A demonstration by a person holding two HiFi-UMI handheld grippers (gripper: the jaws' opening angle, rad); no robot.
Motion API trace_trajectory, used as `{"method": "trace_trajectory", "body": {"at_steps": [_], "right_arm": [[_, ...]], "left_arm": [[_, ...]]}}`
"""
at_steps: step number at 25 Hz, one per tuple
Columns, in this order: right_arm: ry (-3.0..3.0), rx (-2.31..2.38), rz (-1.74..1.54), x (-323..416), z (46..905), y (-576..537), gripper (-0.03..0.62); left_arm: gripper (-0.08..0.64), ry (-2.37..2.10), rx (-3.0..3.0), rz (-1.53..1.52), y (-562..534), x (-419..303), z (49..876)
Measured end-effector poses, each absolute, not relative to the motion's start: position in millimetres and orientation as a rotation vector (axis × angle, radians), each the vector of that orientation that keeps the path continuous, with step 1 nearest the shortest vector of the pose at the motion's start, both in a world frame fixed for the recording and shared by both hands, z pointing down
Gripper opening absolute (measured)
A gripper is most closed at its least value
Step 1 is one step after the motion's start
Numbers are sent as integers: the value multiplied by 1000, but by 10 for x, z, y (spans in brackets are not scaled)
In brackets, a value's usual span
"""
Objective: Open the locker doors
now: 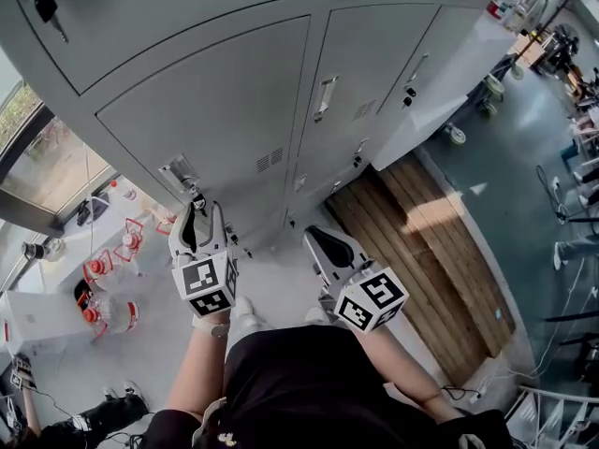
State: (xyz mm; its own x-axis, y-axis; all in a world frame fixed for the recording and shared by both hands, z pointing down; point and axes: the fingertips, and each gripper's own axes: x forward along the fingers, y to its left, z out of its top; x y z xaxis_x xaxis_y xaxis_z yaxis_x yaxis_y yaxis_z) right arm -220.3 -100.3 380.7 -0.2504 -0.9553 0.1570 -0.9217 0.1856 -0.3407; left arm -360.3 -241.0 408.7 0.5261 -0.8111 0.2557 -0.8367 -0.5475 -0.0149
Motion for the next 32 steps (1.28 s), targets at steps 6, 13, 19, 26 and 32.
{"method": "trace_trajectory", "body": {"at_steps": [6, 13, 19, 26, 32], "right_arm": [[2306, -1907, -596, -2253, 3889, -997, 29], [2200, -1984, -608, -2311, 3935, -972, 29], [2112, -2057, -596, -2365, 3923, -917, 29], [1985, -2138, -576, -2444, 3961, -825, 29], [1891, -2192, -544, -2510, 3994, -665, 29]], "left_arm": [[179, -1400, 2704, 368, -2434, -3577, 4104], [179, -1282, 2796, 350, -2343, -3564, 4104], [179, -1166, 2852, 351, -2265, -3563, 4085], [179, -1013, 2900, 332, -2073, -3532, 4074], [183, -869, 2977, 345, -1783, -3450, 4089]]}}
